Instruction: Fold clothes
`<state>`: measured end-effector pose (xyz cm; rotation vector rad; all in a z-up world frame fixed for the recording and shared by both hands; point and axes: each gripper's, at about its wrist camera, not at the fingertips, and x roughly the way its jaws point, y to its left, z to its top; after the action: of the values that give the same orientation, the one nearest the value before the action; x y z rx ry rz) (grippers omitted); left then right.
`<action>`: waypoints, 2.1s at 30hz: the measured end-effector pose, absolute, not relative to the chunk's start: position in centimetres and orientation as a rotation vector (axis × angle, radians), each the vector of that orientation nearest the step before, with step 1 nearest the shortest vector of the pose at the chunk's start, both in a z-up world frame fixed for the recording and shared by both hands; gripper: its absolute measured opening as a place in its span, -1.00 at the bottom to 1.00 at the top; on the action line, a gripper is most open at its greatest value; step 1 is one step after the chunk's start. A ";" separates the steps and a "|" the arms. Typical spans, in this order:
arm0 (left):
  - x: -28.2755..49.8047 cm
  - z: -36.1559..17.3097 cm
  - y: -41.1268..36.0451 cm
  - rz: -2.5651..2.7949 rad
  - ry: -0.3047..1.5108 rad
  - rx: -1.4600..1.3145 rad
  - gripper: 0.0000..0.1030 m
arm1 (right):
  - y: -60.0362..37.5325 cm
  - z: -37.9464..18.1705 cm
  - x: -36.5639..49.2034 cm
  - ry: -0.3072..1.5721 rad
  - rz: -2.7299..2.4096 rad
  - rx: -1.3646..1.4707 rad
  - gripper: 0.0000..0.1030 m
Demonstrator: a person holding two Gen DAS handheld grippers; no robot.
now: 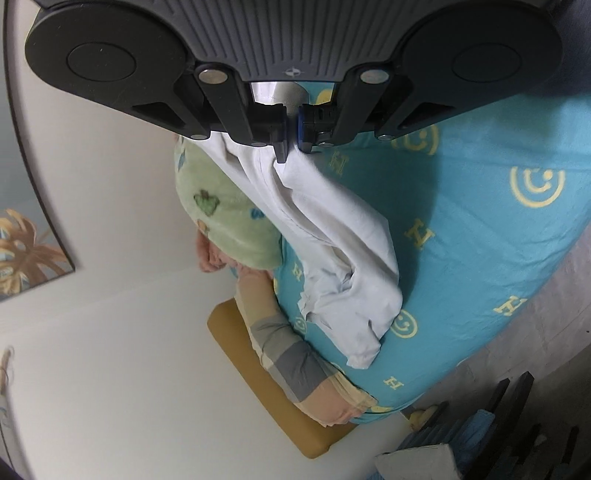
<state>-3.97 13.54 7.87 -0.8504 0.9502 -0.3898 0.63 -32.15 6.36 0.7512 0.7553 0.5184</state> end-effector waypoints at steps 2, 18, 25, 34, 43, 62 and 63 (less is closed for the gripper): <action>-6.2 5.8 13.6 -0.387 0.989 -0.845 -0.90 | -32.3 5.5 -1.2 0.761 0.522 0.744 -0.83; 5.3 2.3 11.1 -0.296 0.959 -0.693 -0.90 | -31.9 0.8 5.4 0.757 0.443 0.724 -0.82; 17.5 -0.9 7.8 -0.152 0.840 -0.509 -0.90 | -28.5 -3.2 17.7 0.721 0.350 0.582 -0.81; 26.1 -10.6 4.7 -0.080 0.800 -0.341 -0.88 | -27.4 -13.7 27.9 0.774 0.291 0.499 -0.80; 24.0 -9.6 2.1 -0.125 0.770 -0.099 0.21 | -26.0 -13.7 27.5 0.767 0.323 0.441 0.39; 9.9 -14.0 7.0 -0.117 1.124 -0.796 0.63 | -27.5 -12.1 9.7 0.807 0.272 0.821 0.58; 10.2 -14.6 7.3 -0.098 1.125 -0.828 0.62 | -27.3 -12.2 9.9 0.805 0.280 0.826 0.50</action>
<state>10.16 7.26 -14.63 -0.8281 1.1252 -0.0977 9.87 -27.27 -12.23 0.8262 0.8047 0.2796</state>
